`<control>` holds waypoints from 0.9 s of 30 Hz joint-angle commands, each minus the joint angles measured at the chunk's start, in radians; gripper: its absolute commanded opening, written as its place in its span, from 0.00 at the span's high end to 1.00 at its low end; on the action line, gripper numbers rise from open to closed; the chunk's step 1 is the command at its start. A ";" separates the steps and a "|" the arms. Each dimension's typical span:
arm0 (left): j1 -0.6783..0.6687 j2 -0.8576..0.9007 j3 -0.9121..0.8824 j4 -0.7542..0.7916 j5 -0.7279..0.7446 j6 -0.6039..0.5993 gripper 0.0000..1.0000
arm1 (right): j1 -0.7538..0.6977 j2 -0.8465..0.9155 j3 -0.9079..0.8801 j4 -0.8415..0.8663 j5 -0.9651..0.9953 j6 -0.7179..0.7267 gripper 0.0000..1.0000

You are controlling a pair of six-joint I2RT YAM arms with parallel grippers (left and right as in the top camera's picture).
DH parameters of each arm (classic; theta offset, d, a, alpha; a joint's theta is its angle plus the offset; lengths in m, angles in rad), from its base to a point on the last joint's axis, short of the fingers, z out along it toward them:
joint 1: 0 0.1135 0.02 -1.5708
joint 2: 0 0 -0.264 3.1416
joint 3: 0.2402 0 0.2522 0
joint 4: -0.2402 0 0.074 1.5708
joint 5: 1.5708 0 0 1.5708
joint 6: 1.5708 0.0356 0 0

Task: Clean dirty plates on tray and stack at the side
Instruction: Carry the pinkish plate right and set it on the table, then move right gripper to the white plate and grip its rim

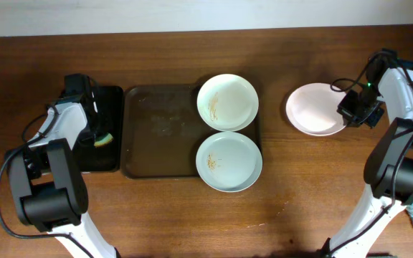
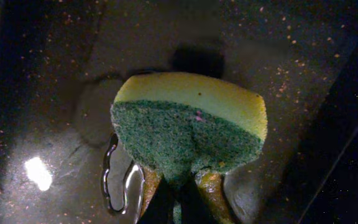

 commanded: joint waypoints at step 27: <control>0.008 0.011 -0.024 -0.016 -0.001 -0.036 0.99 | 0.690 -0.126 -0.352 0.049 -0.227 0.065 0.96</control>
